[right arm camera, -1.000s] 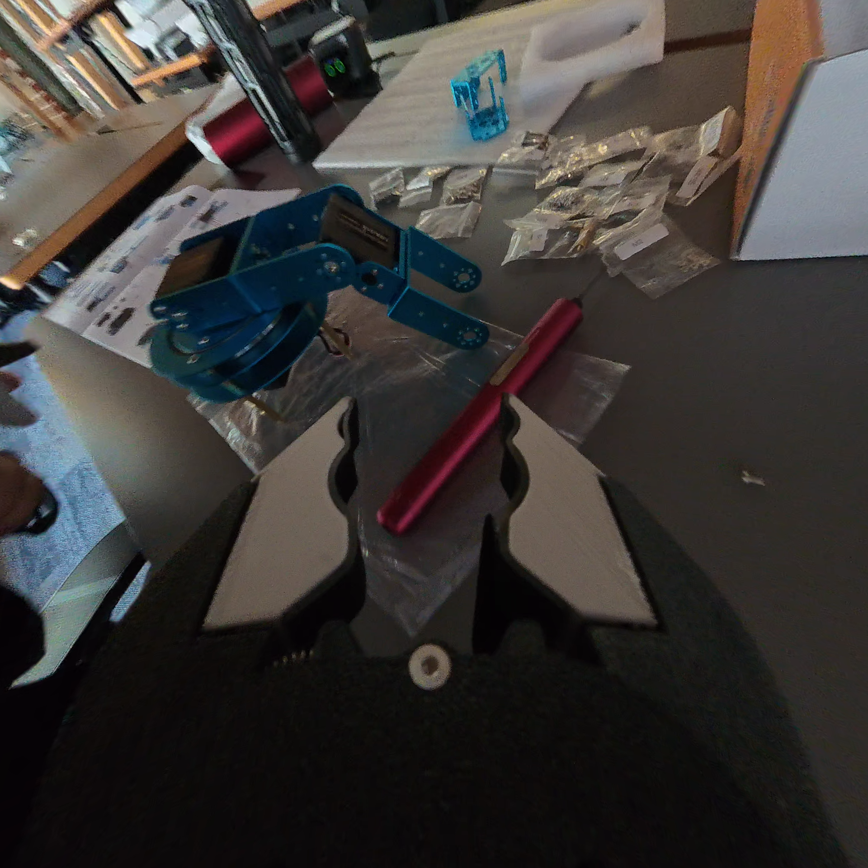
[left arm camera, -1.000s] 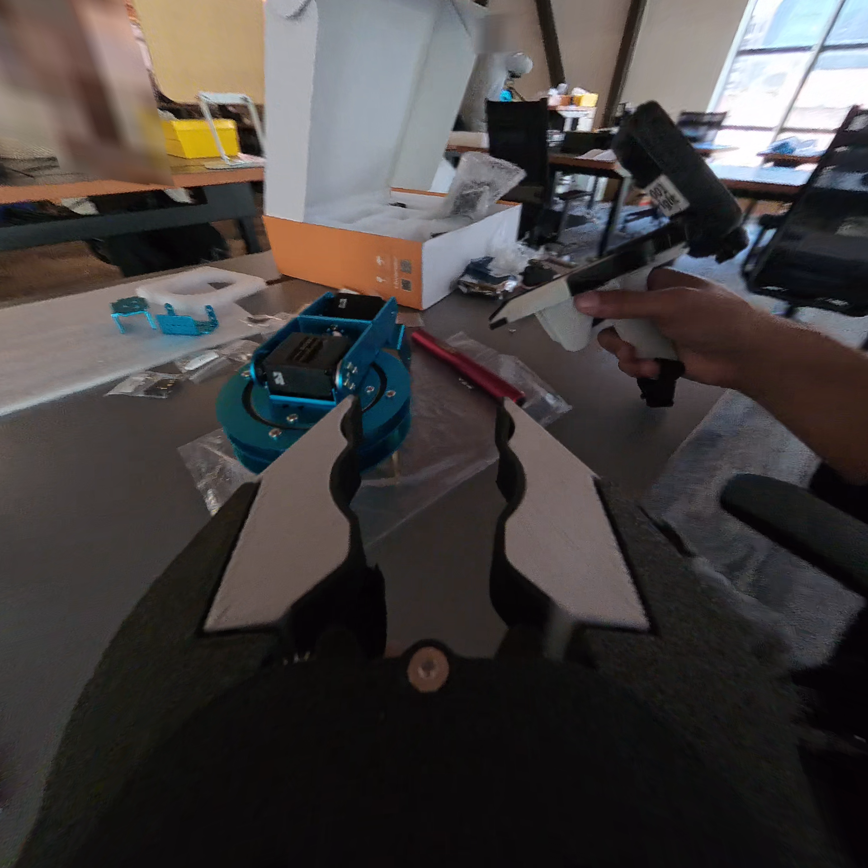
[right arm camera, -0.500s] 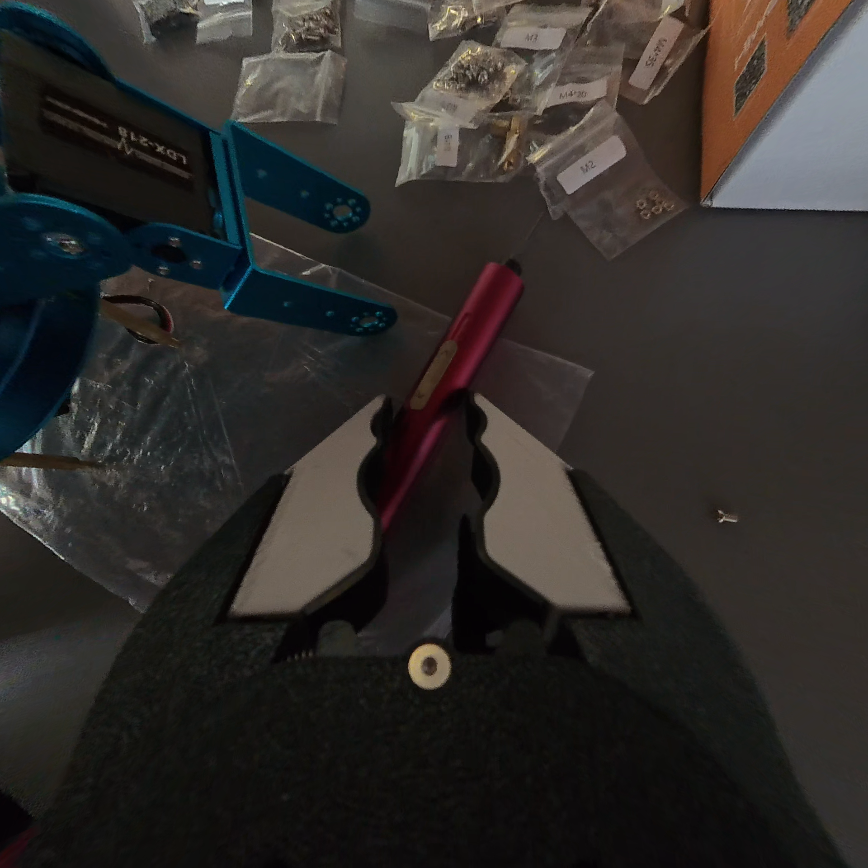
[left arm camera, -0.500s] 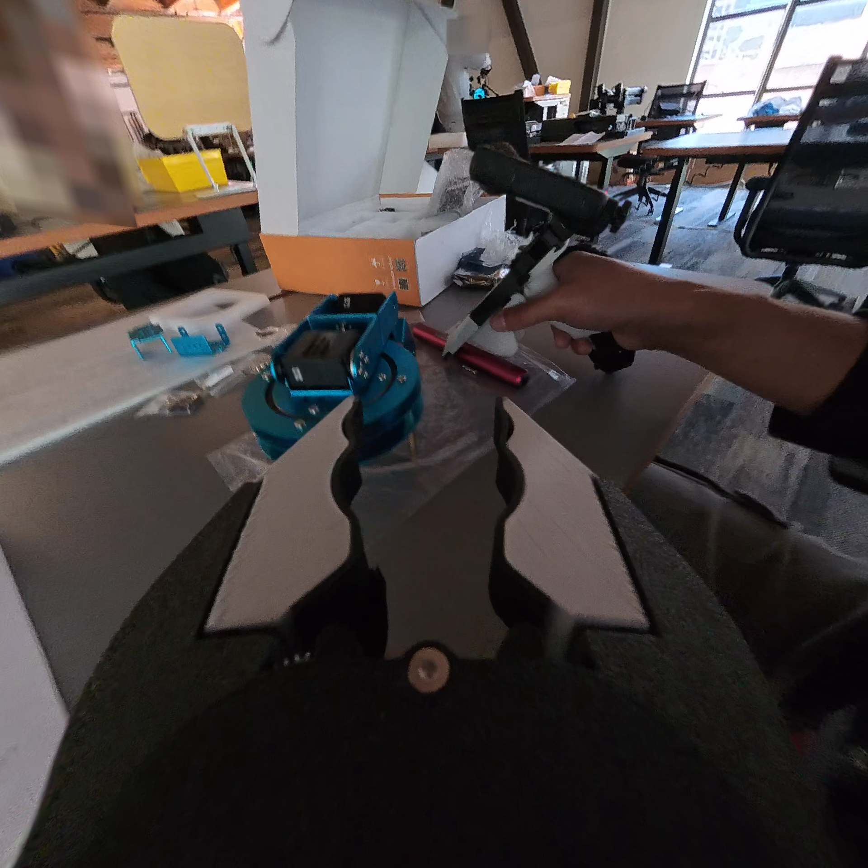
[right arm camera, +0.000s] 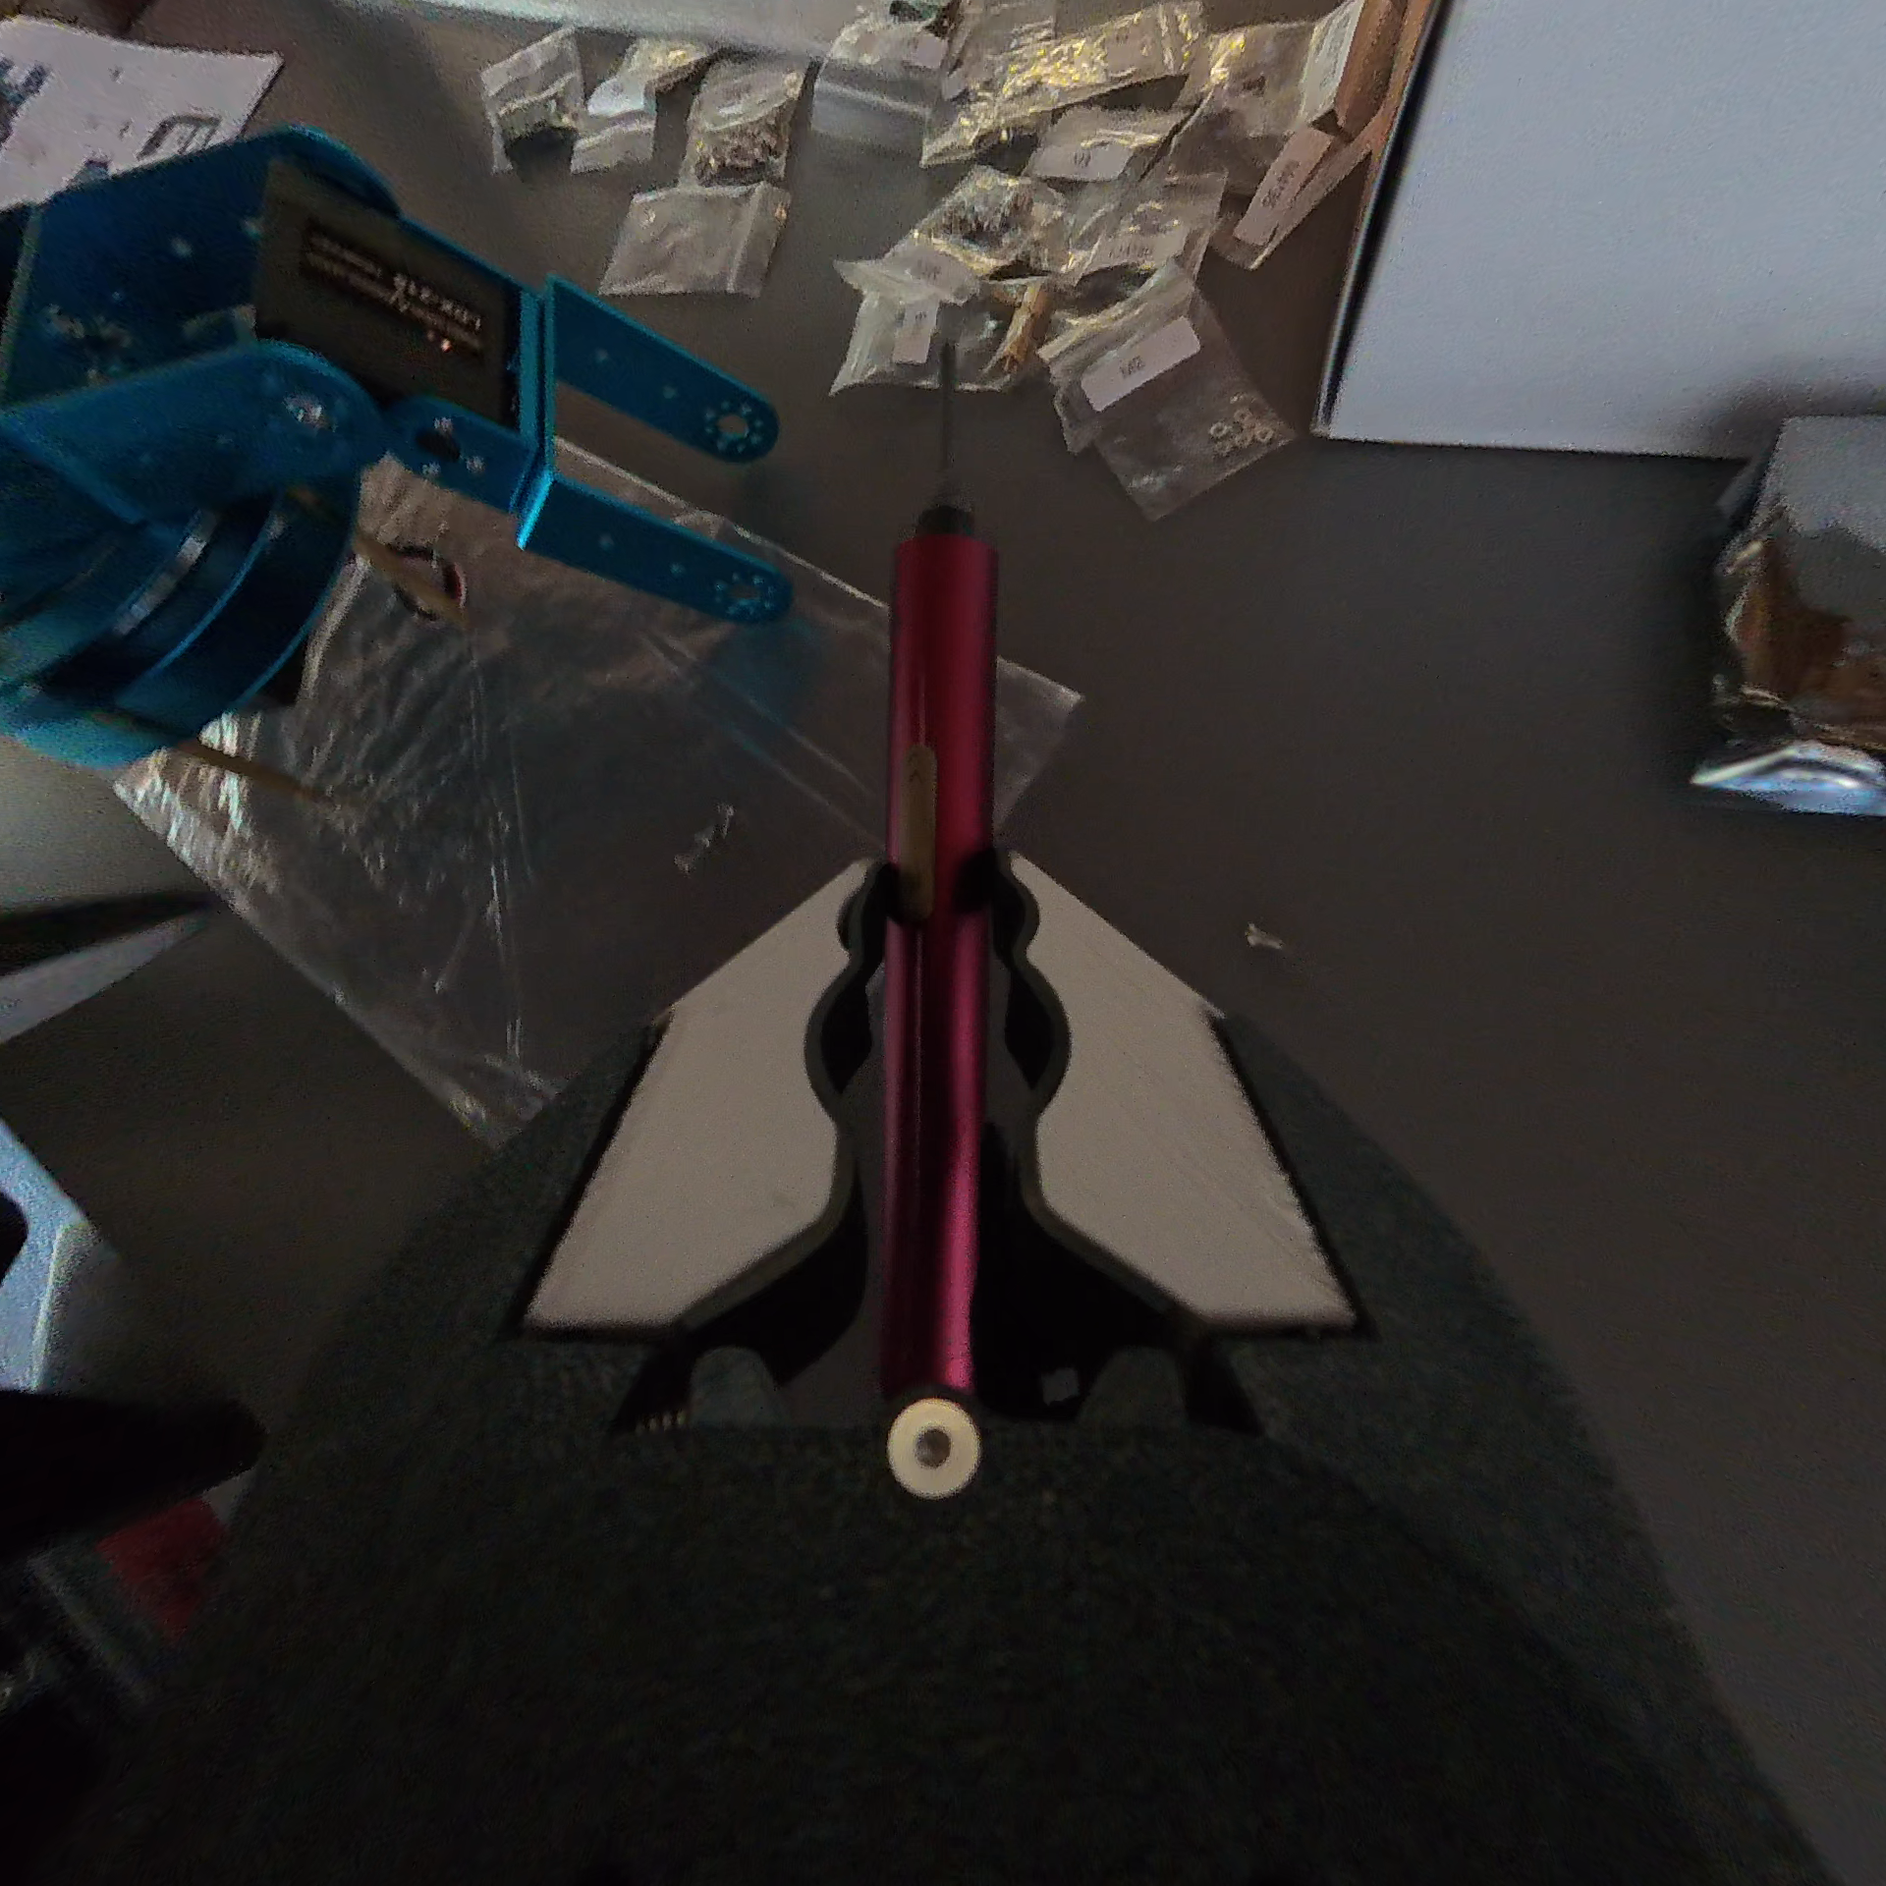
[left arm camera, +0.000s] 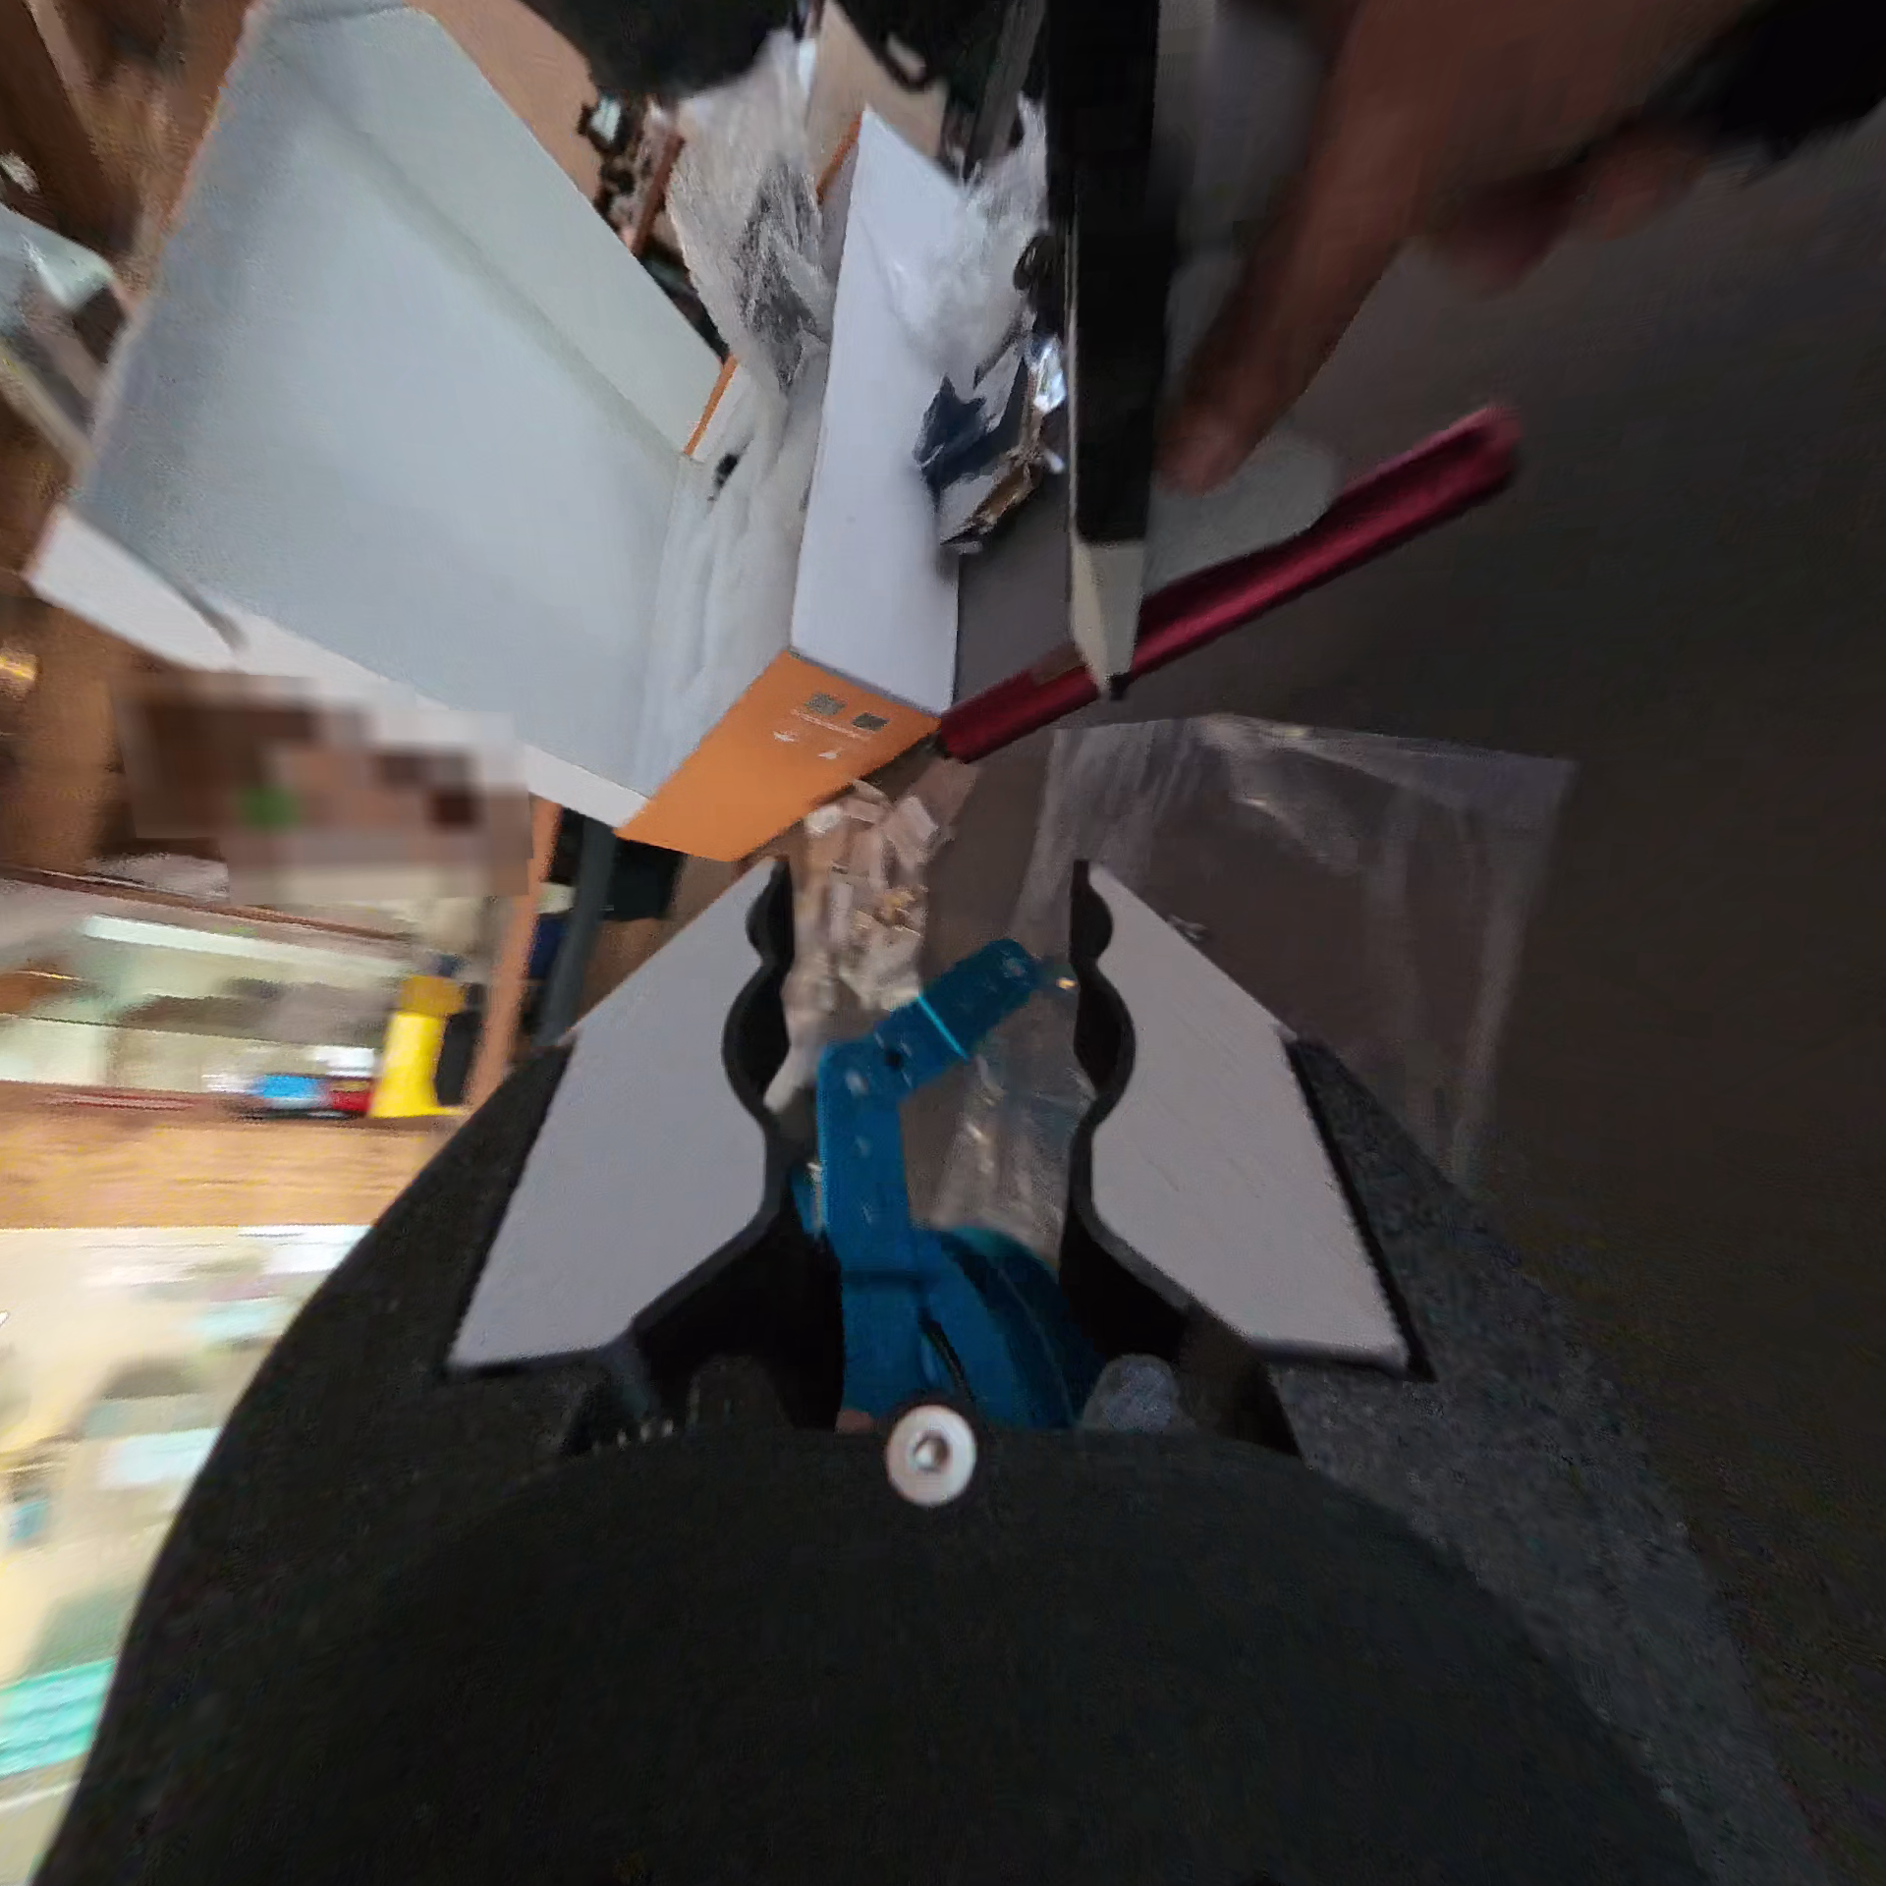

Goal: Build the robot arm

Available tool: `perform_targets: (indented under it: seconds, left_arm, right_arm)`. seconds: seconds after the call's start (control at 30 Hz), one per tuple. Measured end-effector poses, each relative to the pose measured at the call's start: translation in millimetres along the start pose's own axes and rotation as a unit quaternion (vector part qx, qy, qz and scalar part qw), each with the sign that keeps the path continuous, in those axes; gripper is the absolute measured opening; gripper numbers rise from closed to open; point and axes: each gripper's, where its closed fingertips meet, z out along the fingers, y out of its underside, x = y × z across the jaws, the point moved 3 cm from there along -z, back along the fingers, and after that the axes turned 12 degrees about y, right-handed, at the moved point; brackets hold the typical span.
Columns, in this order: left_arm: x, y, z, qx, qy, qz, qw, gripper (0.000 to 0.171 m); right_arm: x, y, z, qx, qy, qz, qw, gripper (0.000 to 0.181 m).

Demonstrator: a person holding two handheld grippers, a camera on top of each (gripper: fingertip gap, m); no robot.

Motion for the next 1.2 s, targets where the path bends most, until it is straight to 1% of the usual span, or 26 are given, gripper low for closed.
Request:
perform_targets:
  seconds: [0.07,0.1,0.2,0.27,0.33,0.37,0.4,0.53,0.57,0.6,0.63,0.7,0.73,0.77,0.8,0.83,0.87,0.93,1.0,1.03,1.07,1.13,1.2]
  left_arm:
    - [-6,-7,34,-0.052,-0.035,0.073,0.995,0.055]
    - [-8,-12,49,-0.072,-0.055,0.111,0.990,0.059]
    - [-6,-29,87,-0.086,-0.079,0.201,0.973,0.062]
    - [-8,-37,104,-0.096,-0.107,0.263,0.954,0.064]
    - [-14,-49,111,-0.083,-0.146,0.305,0.937,0.052]
    - [-18,-53,111,-0.081,-0.160,0.324,0.929,0.034]
    - [-21,-59,110,-0.075,-0.174,0.340,0.921,0.023]
    - [-31,-73,104,-0.043,-0.219,0.316,0.922,0.020]
    - [-34,-77,99,-0.034,-0.238,0.301,0.923,0.020]
    - [-38,-77,96,-0.033,-0.251,0.278,0.927,0.020]
    - [-42,-78,93,-0.031,-0.262,0.257,0.930,0.020]
    - [-53,-78,83,-0.028,-0.294,0.214,0.931,0.019]
    - [-59,-77,77,-0.023,-0.310,0.191,0.931,0.019]
    - [-64,-77,71,-0.020,-0.322,0.166,0.932,0.019]
    - [-67,-77,65,-0.015,-0.332,0.142,0.932,0.019]
    - [-70,-79,60,-0.007,-0.342,0.121,0.932,0.019]
    - [-71,-82,57,-0.002,-0.348,0.102,0.932,0.019]
    - [-71,-87,54,0.002,-0.356,0.074,0.931,0.019]
    - [-68,-88,56,-0.002,-0.352,0.046,0.935,0.019]
    - [-65,-87,57,-0.004,-0.349,0.037,0.937,0.019]
    - [-62,-87,59,-0.003,-0.344,0.032,0.939,0.018]
    - [-51,-87,61,-0.001,-0.333,0.029,0.943,0.019]
    - [-44,-89,55,0.010,-0.337,0.030,0.941,0.018]
  right_arm:
    - [6,6,-13,0.005,-0.016,-0.021,1.000,0.019]
    - [7,7,-21,0.012,-0.029,-0.028,0.999,0.018]
    - [10,8,-45,0.035,-0.075,-0.044,0.996,0.019]
    - [11,9,-59,0.046,-0.102,-0.062,0.992,0.019]
    - [12,12,-69,0.049,-0.119,-0.084,0.988,0.017]
    - [16,14,-71,0.047,-0.118,-0.090,0.988,0.017]
    - [20,14,-74,0.055,-0.118,-0.094,0.987,0.018]
    - [31,6,-93,0.127,-0.155,-0.047,0.979,0.020]
    - [35,3,-104,0.153,-0.165,-0.027,0.974,0.021]
    - [45,0,-119,0.192,-0.159,-0.005,0.968,0.026]
    - [60,-3,-138,0.243,-0.140,0.021,0.960,0.035]
    - [102,8,-176,0.319,-0.090,0.090,0.939,0.042]
    - [120,21,-187,0.339,-0.073,0.131,0.929,0.046]
    - [129,36,-189,0.344,-0.075,0.168,0.921,0.053]
    - [123,47,-183,0.333,-0.108,0.194,0.917,0.063]
    - [109,53,-169,0.309,-0.145,0.221,0.914,0.070]
    - [86,53,-158,0.298,-0.195,0.237,0.904,0.071]
    - [38,42,-147,0.298,-0.289,0.250,0.875,0.074]
    - [4,24,-147,0.313,-0.350,0.246,0.848,0.071]
    - [-7,15,-148,0.319,-0.360,0.240,0.843,0.068]
    - [-13,7,-147,0.325,-0.353,0.232,0.846,0.060]
    - [-15,-5,-149,0.348,-0.323,0.216,0.853,0.045]
    - [-11,-8,-144,0.350,-0.273,0.200,0.874,0.031]
